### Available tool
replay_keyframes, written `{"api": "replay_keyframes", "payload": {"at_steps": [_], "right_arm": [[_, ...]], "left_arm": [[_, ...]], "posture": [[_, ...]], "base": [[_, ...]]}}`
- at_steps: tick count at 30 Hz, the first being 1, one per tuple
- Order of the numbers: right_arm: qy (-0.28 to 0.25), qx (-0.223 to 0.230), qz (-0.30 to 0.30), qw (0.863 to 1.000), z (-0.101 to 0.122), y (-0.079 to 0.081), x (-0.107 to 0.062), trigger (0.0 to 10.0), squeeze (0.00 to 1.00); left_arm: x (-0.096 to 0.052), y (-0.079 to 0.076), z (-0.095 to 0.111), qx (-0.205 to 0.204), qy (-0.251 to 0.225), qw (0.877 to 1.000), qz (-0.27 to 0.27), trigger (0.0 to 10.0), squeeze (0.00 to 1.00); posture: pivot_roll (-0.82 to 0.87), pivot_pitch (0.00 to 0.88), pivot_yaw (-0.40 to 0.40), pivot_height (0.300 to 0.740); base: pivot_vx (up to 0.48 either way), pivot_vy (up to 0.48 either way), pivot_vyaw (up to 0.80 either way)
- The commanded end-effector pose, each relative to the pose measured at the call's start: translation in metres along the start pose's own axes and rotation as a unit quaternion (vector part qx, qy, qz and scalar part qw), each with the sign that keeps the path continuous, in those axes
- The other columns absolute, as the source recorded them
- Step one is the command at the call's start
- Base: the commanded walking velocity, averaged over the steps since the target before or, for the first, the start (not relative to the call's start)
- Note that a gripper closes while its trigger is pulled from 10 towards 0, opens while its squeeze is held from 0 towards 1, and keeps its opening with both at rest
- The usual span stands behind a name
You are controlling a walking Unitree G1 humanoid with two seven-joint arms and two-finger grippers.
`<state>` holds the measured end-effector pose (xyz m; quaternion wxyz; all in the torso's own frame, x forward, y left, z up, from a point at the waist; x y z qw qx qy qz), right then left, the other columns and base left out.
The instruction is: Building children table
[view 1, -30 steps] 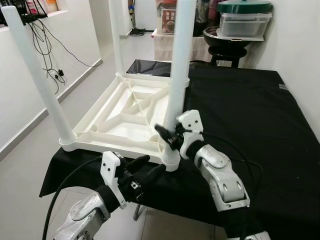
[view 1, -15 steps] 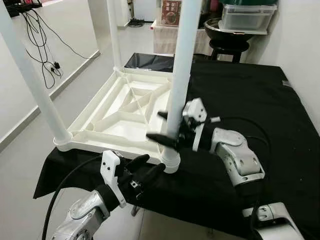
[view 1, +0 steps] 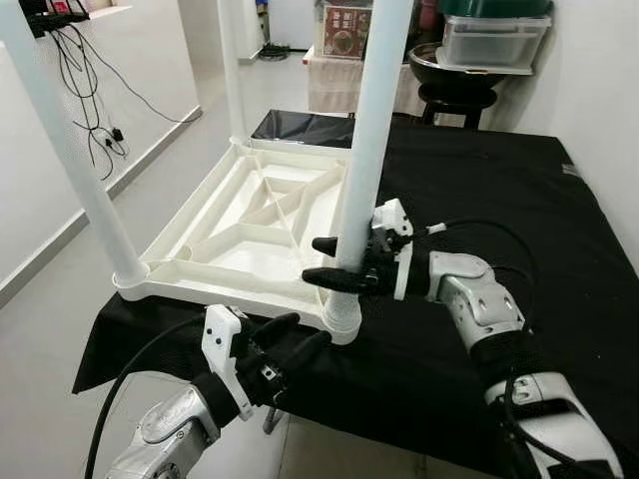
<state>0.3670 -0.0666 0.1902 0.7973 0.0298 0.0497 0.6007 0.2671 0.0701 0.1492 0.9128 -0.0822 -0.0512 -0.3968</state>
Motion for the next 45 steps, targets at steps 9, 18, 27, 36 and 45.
{"api": "replay_keyframes", "payload": {"at_steps": [9,18,27,36,45], "right_arm": [[-0.001,-0.016,-0.024,1.000,-0.013,0.003,-0.014,0.0,0.00],[-0.055,0.151,-0.458,0.874,-0.074,-0.022,-0.033,0.0,0.00],[0.025,-0.005,-0.390,0.920,-0.057,-0.020,-0.004,0.0,0.00],[-0.023,0.033,-0.351,0.936,-0.039,-0.010,0.002,10.0,1.00],[-0.050,0.010,-0.137,0.989,0.003,-0.006,0.001,10.0,0.00]], "left_arm": [[-0.001,-0.003,0.001,-0.001,0.000,1.000,0.000,10.0,0.00],[-0.005,0.002,0.004,-0.001,-0.001,1.000,0.000,10.0,0.00],[-0.004,0.007,0.002,0.005,0.003,1.000,0.005,10.0,0.00],[-0.003,0.008,0.003,0.007,0.002,1.000,0.010,10.0,0.00],[-0.002,0.007,0.003,0.011,0.001,1.000,0.014,10.0,0.00]], "posture": [[-0.01,0.047,-0.039,0.740],[-0.03,0.069,-0.022,0.740],[-0.02,0.049,-0.017,0.740],[-0.02,0.044,-0.016,0.740],[0.00,0.043,-0.030,0.740]], "base": [[0.000,0.000,0.00],[0.000,0.000,0.00],[0.000,0.000,0.00],[0.000,0.000,0.00],[0.000,0.000,0.00]]}}
Point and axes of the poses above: a point about 5 cm out from each wrist's last joint towards the gripper, its own x axis pointing out of the wrist towards the gripper, its own z axis along the axis of the wrist's last joint, y = z × x, the point moved 6 cm from there along x, pointing out of the wrist towards the gripper, and after that the axes turned 7 degrees about x, right-handed, at the moved point
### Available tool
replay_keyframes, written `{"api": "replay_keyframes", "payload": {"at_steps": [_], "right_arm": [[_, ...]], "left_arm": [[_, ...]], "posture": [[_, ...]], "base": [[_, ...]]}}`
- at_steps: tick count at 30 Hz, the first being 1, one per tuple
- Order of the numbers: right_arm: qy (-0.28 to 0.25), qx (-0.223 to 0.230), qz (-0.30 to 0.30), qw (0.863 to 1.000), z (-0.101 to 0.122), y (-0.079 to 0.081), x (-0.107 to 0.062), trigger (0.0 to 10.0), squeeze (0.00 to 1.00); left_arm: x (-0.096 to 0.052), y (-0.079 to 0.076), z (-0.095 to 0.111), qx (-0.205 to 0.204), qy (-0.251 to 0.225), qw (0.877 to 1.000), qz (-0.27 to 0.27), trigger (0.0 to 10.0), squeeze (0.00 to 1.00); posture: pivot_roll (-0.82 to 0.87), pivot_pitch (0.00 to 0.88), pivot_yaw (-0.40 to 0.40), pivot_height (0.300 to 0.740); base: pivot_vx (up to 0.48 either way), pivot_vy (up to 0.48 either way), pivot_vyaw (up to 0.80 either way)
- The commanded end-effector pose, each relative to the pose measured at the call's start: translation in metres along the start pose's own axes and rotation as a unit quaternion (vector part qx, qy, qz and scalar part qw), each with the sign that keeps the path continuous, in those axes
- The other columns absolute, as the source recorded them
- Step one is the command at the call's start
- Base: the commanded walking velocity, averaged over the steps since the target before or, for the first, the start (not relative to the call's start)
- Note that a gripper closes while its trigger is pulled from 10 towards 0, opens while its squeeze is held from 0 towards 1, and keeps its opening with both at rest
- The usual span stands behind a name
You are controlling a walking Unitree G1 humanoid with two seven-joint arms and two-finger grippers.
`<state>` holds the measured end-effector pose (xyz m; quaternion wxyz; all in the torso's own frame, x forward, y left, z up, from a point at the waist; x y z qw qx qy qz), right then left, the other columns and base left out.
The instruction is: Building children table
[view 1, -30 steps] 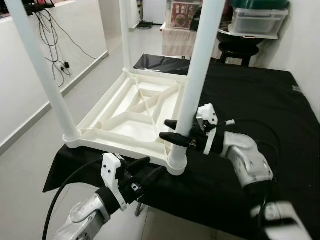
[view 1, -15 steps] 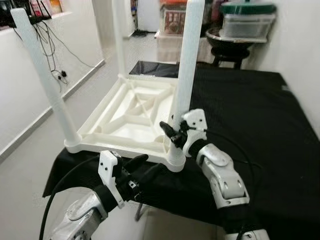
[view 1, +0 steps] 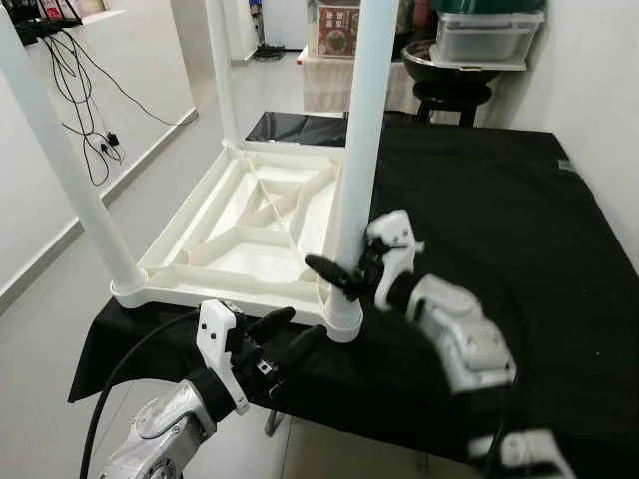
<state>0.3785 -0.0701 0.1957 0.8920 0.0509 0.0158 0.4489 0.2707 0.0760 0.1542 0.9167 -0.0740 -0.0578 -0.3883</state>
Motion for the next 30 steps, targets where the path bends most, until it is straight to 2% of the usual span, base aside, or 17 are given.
{"api": "replay_keyframes", "payload": {"at_steps": [1,3,4,7,12,13,14,15,16,24,27,30], "right_arm": [[0.014,0.001,0.066,0.998,-0.006,0.008,-0.004,10.0,0.00],[0.014,0.001,0.066,0.998,-0.006,0.008,-0.004,10.0,0.00],[0.045,-0.011,0.111,0.993,-0.014,0.011,-0.008,10.0,0.00],[0.066,-0.012,0.139,0.988,-0.019,0.014,-0.011,10.0,0.00],[0.075,-0.014,0.133,0.988,-0.019,0.006,-0.009,10.0,0.00],[0.076,-0.008,0.127,0.989,-0.020,-0.002,-0.006,10.0,0.00],[0.077,0.000,0.125,0.989,-0.021,-0.004,-0.005,5.5,0.00],[0.078,0.007,0.124,0.989,-0.023,-0.005,-0.005,0.4,0.00],[0.079,0.015,0.132,0.988,-0.025,-0.005,-0.006,0.0,0.00],[0.088,0.028,0.145,0.985,-0.033,-0.008,-0.013,0.0,0.00],[0.092,0.023,0.117,0.989,-0.037,-0.016,-0.015,0.0,0.00],[0.098,0.011,0.056,0.994,-0.045,-0.032,-0.020,0.0,0.00]], "left_arm": [[-0.001,0.001,-0.003,0.002,0.004,1.000,0.007,10.0,0.00],[-0.001,0.001,-0.003,0.002,0.004,1.000,0.007,10.0,0.00],[-0.001,0.001,-0.003,0.003,0.005,1.000,0.008,10.0,0.00],[-0.002,0.001,-0.003,0.004,0.005,1.000,0.008,10.0,0.00],[-0.002,0.000,-0.004,0.003,0.006,1.000,0.007,10.0,0.00],[-0.002,-0.001,-0.004,0.003,0.007,1.000,0.006,10.0,0.00],[-0.002,-0.002,-0.004,0.003,0.007,1.000,0.005,10.0,0.00],[-0.002,-0.002,-0.004,0.003,0.007,1.000,0.005,10.0,0.00],[-0.002,-0.003,-0.004,0.003,0.008,1.000,0.004,10.0,0.00],[-0.002,-0.003,-0.005,0.004,0.009,1.000,0.004,10.0,0.00],[-0.002,-0.003,-0.005,0.007,0.009,1.000,0.007,10.0,0.00],[-0.003,-0.002,-0.006,0.010,0.010,1.000,0.012,10.0,0.00]], "posture": [[0.00,0.043,-0.030,0.740],[0.00,0.043,-0.030,0.740],[0.02,0.040,-0.031,0.740],[0.02,0.041,-0.033,0.740],[0.03,0.042,-0.033,0.740],[0.03,0.043,-0.033,0.740],[0.03,0.043,-0.034,0.740],[0.03,0.043,-0.034,0.740],[0.03,0.043,-0.034,0.740],[0.04,0.042,-0.035,0.740],[0.03,0.039,-0.035,0.740],[0.03,0.040,-0.039,0.740]], "base": [[0.000,0.000,0.00],[0.000,0.000,0.00],[0.000,0.000,0.00],[0.000,0.000,0.00],[0.000,0.000,0.00],[0.000,0.000,0.00],[0.000,0.000,0.00],[0.000,0.000,0.00],[0.000,0.000,0.00],[0.000,0.000,0.00],[0.000,0.000,0.00],[0.000,0.000,0.00]]}}
Point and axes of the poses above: a point about 5 cm out from each wrist's last joint towards the gripper, its own x axis pointing out of the wrist towards the gripper, its own z axis along the axis of the wrist's last joint, y = z × x, the point moved 6 cm from there along x, pointing out of the wrist towards the gripper, and after that the axes turned 7 degrees about x, right-handed, at the moved point
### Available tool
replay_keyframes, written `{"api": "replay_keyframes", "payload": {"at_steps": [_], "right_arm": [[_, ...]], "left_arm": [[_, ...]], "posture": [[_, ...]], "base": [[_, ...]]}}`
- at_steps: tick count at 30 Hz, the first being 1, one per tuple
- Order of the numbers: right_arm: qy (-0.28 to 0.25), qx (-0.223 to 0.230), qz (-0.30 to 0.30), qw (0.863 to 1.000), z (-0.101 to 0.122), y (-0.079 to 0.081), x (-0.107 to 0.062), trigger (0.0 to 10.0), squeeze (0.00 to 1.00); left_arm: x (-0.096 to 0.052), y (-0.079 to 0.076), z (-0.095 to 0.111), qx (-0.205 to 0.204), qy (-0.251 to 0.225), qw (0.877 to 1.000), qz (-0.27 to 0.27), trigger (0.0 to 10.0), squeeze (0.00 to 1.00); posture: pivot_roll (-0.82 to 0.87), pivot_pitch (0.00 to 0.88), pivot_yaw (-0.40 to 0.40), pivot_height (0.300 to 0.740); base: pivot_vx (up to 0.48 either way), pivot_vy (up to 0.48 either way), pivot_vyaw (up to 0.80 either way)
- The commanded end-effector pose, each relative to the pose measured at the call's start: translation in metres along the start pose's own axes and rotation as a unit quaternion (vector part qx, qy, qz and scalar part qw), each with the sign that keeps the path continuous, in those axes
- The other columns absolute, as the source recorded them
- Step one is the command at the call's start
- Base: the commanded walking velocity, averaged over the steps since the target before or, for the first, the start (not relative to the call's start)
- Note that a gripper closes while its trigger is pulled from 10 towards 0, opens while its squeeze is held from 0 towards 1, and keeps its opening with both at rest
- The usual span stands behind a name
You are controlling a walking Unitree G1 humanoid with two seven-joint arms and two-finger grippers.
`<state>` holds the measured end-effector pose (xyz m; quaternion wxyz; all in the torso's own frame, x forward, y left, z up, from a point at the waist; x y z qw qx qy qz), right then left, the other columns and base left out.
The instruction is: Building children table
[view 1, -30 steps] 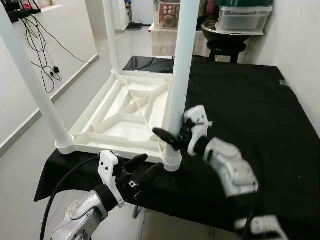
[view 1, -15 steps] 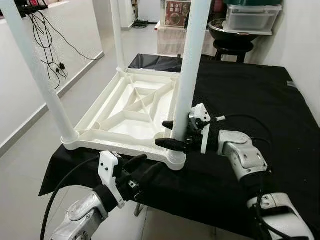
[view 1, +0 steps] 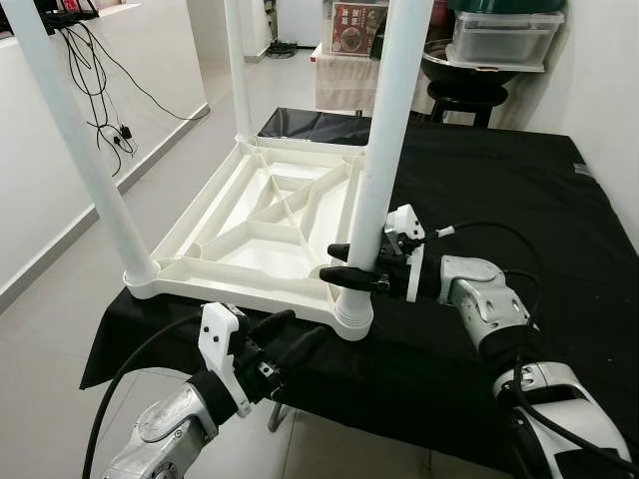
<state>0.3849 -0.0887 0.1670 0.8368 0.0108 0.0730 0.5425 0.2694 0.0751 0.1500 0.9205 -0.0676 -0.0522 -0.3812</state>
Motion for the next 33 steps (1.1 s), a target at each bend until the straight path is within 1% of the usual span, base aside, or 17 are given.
{"api": "replay_keyframes", "payload": {"at_steps": [1,4,5,6,7,8,11,17,18,20,21,22,27,28,30,31,33], "right_arm": [[0.024,0.025,-0.082,0.996,-0.024,-0.018,-0.013,0.0,0.00],[0.027,0.039,-0.167,0.985,-0.036,-0.029,-0.026,0.0,0.00],[0.024,0.057,-0.377,0.924,-0.053,-0.048,-0.052,0.0,0.00],[0.024,0.057,-0.377,0.924,-0.053,-0.048,-0.052,0.0,0.00],[0.024,0.060,-0.432,0.900,-0.057,-0.051,-0.063,0.0,0.00],[0.035,0.062,-0.441,0.895,-0.065,-0.035,-0.066,0.0,0.00],[0.047,0.063,-0.415,0.906,-0.072,-0.005,-0.055,0.0,0.00],[0.058,0.043,-0.415,0.907,-0.070,-0.016,-0.047,0.0,0.00],[0.059,0.042,-0.419,0.905,-0.068,-0.014,-0.045,4.0,0.00],[0.060,0.041,-0.422,0.903,-0.066,-0.013,-0.043,4.0,0.00],[0.043,0.045,-0.408,0.911,-0.056,-0.005,-0.035,10.0,0.56],[0.022,0.053,-0.385,0.921,-0.047,-0.003,-0.027,10.0,1.00],[-0.061,0.059,-0.262,0.961,-0.005,0.010,-0.002,10.0,1.00],[-0.075,0.061,-0.223,0.970,0.002,0.015,0.003,10.0,0.40],[-0.090,0.039,-0.143,0.985,0.014,0.026,0.009,10.0,0.40],[-0.081,0.012,-0.105,0.991,0.018,0.029,0.008,10.0,0.00],[-0.068,-0.017,-0.067,0.995,0.020,0.032,0.007,10.0,0.00]], "left_arm": [[-0.003,-0.001,-0.002,0.009,0.004,1.000,0.007,10.0,0.00],[-0.005,0.000,-0.003,0.014,0.006,1.000,0.013,10.0,0.00],[-0.006,0.001,-0.003,0.017,0.007,1.000,0.016,10.0,0.00],[-0.006,0.001,-0.003,0.017,0.007,1.000,0.016,10.0,0.00],[-0.006,0.002,-0.002,0.017,0.007,1.000,0.016,10.0,0.00],[-0.006,0.003,-0.003,0.017,0.007,1.000,0.016,10.0,0.00],[-0.006,0.004,-0.004,0.016,0.009,1.000,0.012,10.0,0.00],[-0.002,0.005,-0.008,0.016,0.014,1.000,0.003,10.0,0.00],[-0.002,0.005,-0.007,0.015,0.011,1.000,0.005,10.0,0.00],[-0.002,0.006,-0.007,0.015,0.010,1.000,0.007,10.0,0.00],[-0.001,0.007,-0.006,0.014,0.006,1.000,0.011,10.0,0.00],[-0.001,0.008,-0.006,0.013,0.005,1.000,0.011,10.0,0.00],[0.000,0.007,-0.006,0.009,0.005,1.000,0.005,10.0,0.00],[0.000,0.007,-0.006,0.008,0.005,1.000,0.004,10.0,0.00],[0.001,0.007,-0.006,0.008,0.005,1.000,0.002,10.0,0.00],[0.001,0.007,-0.006,0.009,0.005,1.000,0.002,10.0,0.00],[0.001,0.007,-0.006,0.009,0.005,1.000,0.002,10.0,0.00]], "posture": [[0.03,0.041,-0.043,0.740],[0.03,0.041,-0.056,0.740],[0.03,0.041,-0.057,0.740],[0.03,0.041,-0.057,0.740],[0.03,0.041,-0.057,0.740],[0.02,0.046,-0.042,0.740],[0.01,0.024,-0.032,0.740],[0.00,0.007,-0.023,0.740],[-0.01,0.004,-0.032,0.740],[-0.01,0.003,-0.030,0.740],[-0.01,0.002,-0.028,0.740],[-0.01,0.002,-0.026,0.740],[-0.02,0.000,-0.012,0.740],[-0.02,0.000,-0.012,0.740],[-0.01,0.000,-0.013,0.740],[-0.01,0.000,-0.015,0.740],[0.00,0.000,-0.015,0.740]], "base": [[0.000,0.000,0.00],[0.000,0.000,0.00],[0.000,0.000,0.00],[0.000,0.000,0.00],[0.000,0.000,0.00],[0.000,0.000,0.00],[0.000,0.000,0.00],[0.000,0.000,0.00],[0.000,0.000,0.00],[0.000,0.000,0.00],[0.000,0.000,0.00],[0.000,0.000,0.00],[0.000,0.000,0.00],[0.000,0.000,0.00],[0.000,0.000,0.00],[0.000,0.000,0.00],[0.000,0.000,0.00]]}}
Point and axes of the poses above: a point about 5 cm out from each wrist's last joint towards the gripper, its own x axis pointing out of the wrist towards the gripper, its own z axis along the axis of the wrist's last joint, y = z × x, the point moved 6 cm from there along x, pointing out of the wrist towards the gripper, and after that the axes turned 7 degrees about x, right-handed, at the moved point
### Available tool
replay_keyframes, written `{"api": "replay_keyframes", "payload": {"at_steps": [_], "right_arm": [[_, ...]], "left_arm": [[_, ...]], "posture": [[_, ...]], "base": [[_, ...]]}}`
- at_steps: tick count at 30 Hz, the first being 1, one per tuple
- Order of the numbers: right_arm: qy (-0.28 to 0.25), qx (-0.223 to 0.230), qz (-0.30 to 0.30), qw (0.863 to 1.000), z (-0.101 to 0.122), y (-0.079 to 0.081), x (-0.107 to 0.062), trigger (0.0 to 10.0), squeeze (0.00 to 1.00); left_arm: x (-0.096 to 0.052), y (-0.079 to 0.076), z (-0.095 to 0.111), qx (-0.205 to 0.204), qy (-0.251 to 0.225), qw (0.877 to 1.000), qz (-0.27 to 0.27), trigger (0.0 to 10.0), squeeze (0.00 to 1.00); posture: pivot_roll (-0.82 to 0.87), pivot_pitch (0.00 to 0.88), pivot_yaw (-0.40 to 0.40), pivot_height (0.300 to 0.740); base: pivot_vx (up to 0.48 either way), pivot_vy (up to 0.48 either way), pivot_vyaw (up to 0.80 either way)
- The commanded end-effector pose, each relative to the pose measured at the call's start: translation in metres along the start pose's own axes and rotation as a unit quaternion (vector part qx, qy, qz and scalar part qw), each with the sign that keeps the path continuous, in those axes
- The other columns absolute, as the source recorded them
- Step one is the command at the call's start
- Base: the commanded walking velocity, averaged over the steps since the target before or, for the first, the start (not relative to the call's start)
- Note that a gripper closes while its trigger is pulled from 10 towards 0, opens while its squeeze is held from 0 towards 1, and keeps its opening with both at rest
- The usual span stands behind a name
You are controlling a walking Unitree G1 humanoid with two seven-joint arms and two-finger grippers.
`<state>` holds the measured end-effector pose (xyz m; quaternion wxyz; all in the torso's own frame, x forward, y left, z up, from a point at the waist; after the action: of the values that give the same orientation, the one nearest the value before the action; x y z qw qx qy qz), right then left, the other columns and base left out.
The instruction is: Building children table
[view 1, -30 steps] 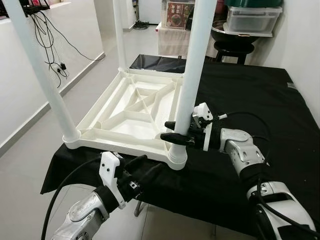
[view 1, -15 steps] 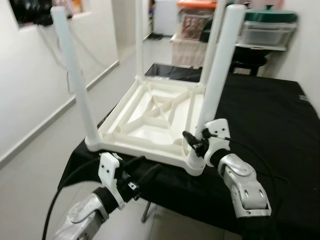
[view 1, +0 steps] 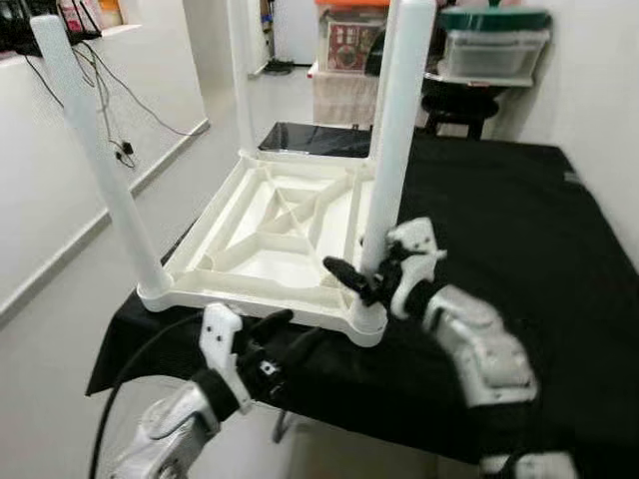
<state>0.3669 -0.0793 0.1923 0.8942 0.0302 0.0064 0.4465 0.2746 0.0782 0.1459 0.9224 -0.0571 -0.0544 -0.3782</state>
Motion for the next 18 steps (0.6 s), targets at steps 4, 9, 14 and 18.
{"api": "replay_keyframes", "payload": {"at_steps": [4,9,14,18], "right_arm": [[0.028,-0.013,0.122,0.992,-0.004,0.017,-0.001,10.0,0.00],[0.059,-0.009,0.185,0.981,-0.004,0.015,-0.006,10.0,0.00],[0.060,0.005,0.202,0.977,0.000,0.014,-0.002,0.0,0.00],[0.060,0.014,0.215,0.975,0.003,0.011,0.001,0.0,0.00]], "left_arm": [[0.000,0.001,-0.002,-0.001,0.002,1.000,0.001,10.0,0.00],[0.000,0.001,-0.002,-0.001,0.002,1.000,0.003,10.0,0.00],[-0.001,0.001,-0.002,0.000,0.002,1.000,0.004,10.0,0.00],[-0.002,-0.001,-0.001,-0.001,0.002,1.000,0.004,10.0,0.00]], "posture": [[0.00,0.001,-0.018,0.740],[0.01,0.000,-0.021,0.740],[0.01,0.005,-0.021,0.740],[0.02,0.013,-0.023,0.740]], "base": [[0.000,0.000,0.00],[0.000,0.000,0.00],[0.000,0.000,0.00],[0.000,0.000,0.00]]}}
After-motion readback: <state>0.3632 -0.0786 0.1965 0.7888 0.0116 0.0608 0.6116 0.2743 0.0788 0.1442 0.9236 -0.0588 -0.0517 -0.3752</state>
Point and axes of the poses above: a point about 5 cm out from each wrist's last joint towards the gripper, its own x axis pointing out of the wrist towards the gripper, its own z axis along the axis of the wrist's last joint, y = z × x, the point moved 6 cm from there along x, pointing out of the wrist towards the gripper, and after that the axes turned 7 degrees about x, right-handed, at the moved point
